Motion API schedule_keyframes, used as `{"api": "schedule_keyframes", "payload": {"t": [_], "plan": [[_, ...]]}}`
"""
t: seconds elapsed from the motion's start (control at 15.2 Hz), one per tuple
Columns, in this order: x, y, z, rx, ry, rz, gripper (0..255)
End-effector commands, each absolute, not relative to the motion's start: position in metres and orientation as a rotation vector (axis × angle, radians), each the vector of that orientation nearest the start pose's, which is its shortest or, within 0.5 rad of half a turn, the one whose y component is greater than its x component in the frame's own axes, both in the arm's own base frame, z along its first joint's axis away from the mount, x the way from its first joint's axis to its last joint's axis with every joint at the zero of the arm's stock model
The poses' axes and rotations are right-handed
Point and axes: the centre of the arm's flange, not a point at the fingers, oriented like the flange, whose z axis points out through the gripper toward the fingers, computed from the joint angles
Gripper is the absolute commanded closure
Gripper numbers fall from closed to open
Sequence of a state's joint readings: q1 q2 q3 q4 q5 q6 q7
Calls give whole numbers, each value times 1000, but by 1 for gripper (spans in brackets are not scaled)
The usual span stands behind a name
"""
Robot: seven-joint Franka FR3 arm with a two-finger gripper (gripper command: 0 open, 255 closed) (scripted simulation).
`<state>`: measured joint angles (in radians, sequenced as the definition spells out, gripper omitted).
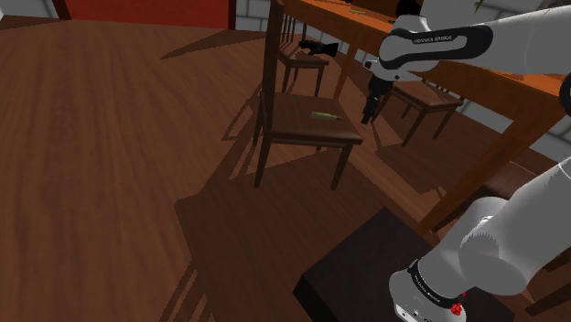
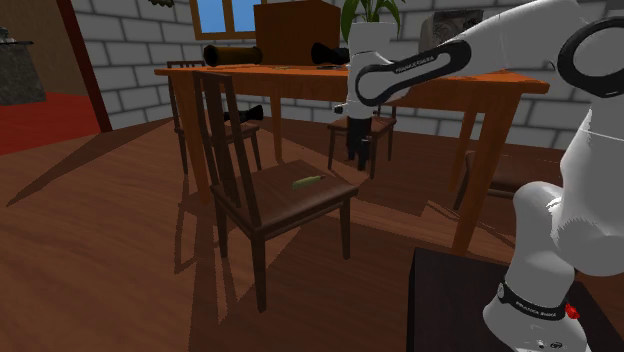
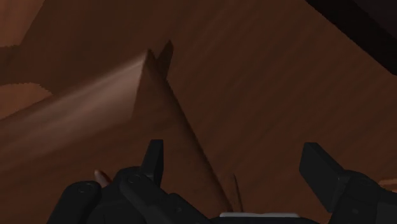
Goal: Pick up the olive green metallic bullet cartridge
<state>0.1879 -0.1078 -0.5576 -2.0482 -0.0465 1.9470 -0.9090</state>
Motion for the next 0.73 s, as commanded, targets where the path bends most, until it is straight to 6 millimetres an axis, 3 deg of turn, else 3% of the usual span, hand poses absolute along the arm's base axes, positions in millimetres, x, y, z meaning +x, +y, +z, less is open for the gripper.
{"api": "schedule_keyframes", "payload": {"t": [0.0,0.66], "plan": [[514,-206,471,-2963,-978,-11,0],[639,-214,431,-2720,-1471,-50,0]]}}
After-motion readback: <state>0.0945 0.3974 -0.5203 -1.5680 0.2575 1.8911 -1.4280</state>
